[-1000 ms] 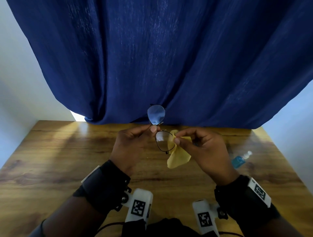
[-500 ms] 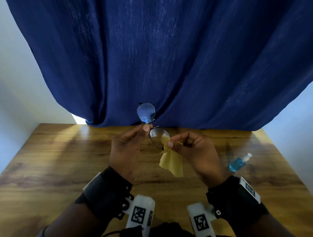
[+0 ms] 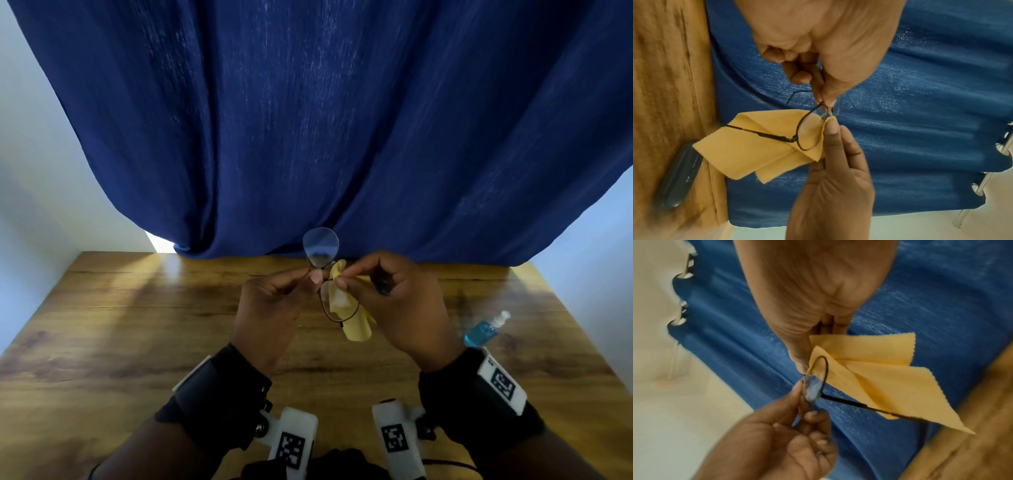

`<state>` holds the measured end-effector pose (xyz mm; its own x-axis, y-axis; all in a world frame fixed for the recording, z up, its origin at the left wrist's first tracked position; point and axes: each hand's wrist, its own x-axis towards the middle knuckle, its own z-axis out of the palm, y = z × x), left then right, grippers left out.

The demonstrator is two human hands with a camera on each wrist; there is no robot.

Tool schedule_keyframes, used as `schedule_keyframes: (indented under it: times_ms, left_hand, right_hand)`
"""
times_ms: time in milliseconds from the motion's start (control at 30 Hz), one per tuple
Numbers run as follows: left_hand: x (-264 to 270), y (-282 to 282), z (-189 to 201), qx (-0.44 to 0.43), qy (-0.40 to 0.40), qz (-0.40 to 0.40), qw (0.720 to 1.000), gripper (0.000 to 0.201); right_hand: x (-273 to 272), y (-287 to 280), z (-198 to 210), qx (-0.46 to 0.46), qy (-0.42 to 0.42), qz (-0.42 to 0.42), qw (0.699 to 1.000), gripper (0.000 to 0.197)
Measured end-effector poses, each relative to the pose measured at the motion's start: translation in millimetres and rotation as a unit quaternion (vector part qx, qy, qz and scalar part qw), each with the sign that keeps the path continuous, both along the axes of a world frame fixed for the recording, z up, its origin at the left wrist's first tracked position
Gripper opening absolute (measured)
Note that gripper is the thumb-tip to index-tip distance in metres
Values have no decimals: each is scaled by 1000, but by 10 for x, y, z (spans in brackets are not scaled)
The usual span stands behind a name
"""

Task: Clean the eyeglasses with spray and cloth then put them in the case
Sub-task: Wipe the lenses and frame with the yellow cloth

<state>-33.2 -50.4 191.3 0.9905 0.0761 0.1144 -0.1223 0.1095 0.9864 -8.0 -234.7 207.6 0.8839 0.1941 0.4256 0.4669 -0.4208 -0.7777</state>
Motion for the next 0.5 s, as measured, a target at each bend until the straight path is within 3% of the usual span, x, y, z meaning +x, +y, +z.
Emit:
schedule_keyframes:
  times_ms: [67, 133, 233, 400, 500]
  left_hand:
    - [22, 10, 14, -5, 4, 1, 1000, 21]
    - [43, 33, 23, -17, 8, 8, 1000, 20]
    - [64, 56, 7, -23, 16, 16, 999, 18]
    - [86, 41, -11, -19, 18, 17, 1000, 18]
    - [112, 35, -6, -33, 29, 14, 999, 18]
  right_hand:
    - [9, 10, -17, -92, -134, 5, 987, 4]
    - [-16, 10, -65, -158, -196, 32, 967, 5]
    - [-77, -39, -117, -207, -209, 78, 953, 7]
    - [-17, -61, -75, -190, -222, 20, 956, 18]
    - [-41, -24, -115, -232, -234, 97, 939, 19]
